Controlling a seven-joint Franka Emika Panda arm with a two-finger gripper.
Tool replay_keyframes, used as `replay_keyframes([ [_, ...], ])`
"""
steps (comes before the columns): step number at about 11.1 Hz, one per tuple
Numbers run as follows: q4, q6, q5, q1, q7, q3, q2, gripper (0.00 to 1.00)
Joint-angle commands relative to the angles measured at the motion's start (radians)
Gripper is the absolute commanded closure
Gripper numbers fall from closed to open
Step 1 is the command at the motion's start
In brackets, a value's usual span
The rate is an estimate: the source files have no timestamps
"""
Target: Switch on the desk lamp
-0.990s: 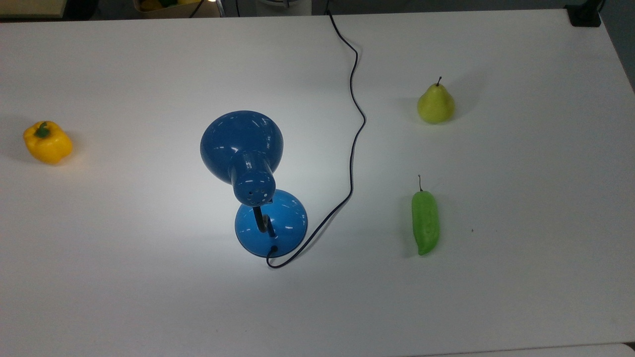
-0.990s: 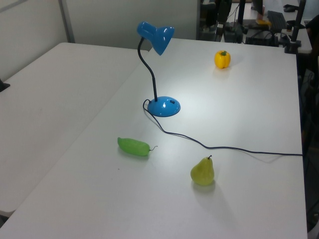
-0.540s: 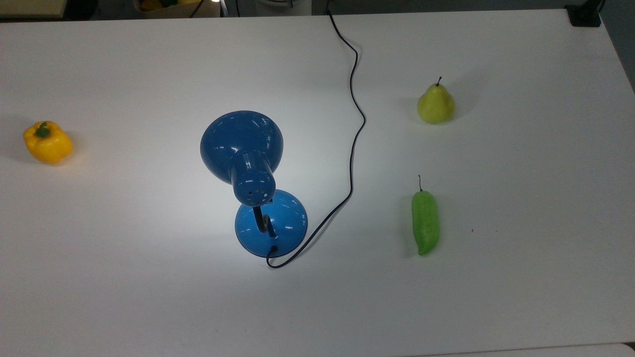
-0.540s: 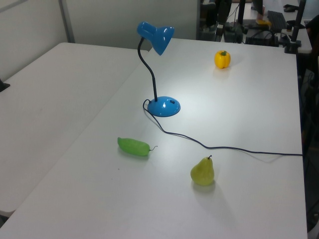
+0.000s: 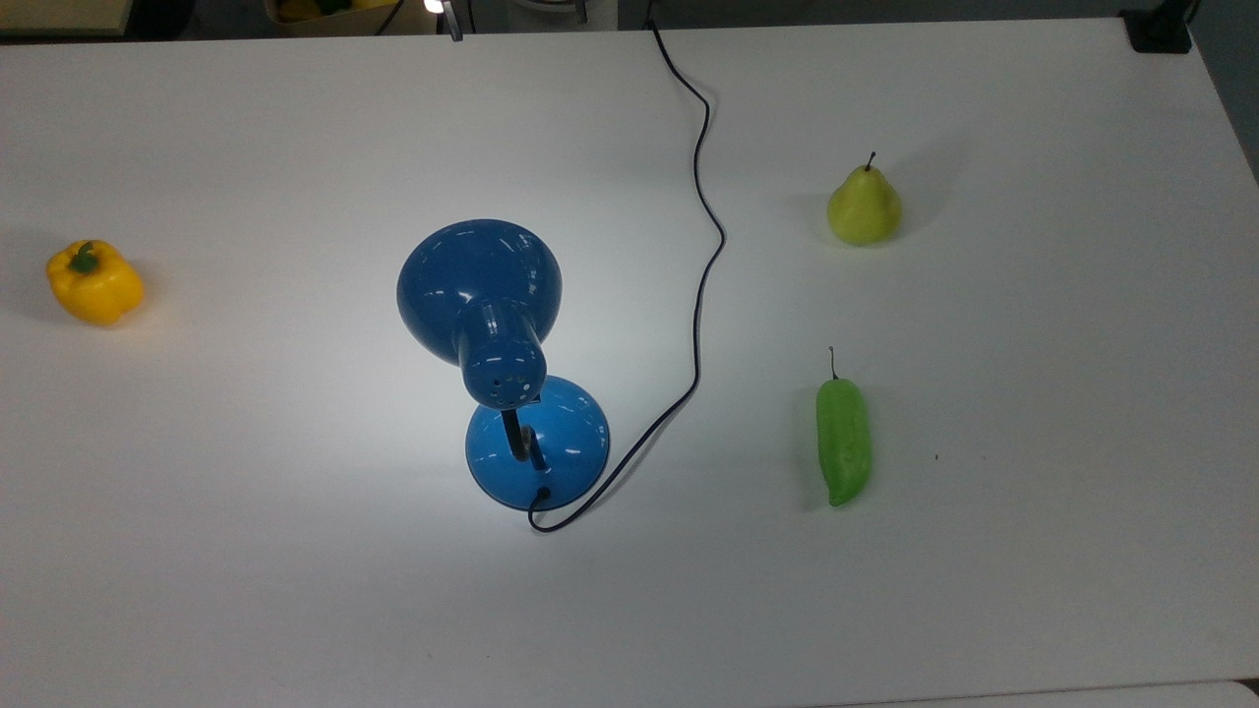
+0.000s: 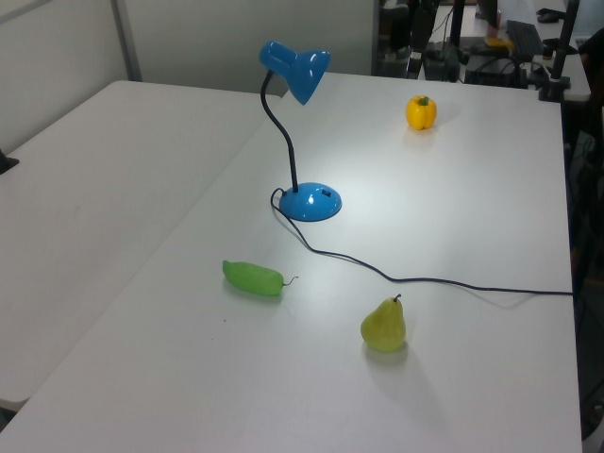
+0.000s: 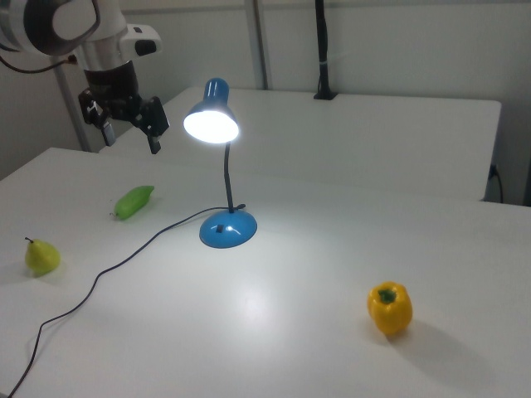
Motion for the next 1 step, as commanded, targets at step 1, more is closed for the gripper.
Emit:
replay_keyframes([
  [1, -0.017, 0.008, -0.018, 0.013, -0.018, -0.005, -0.011, 0.00],
])
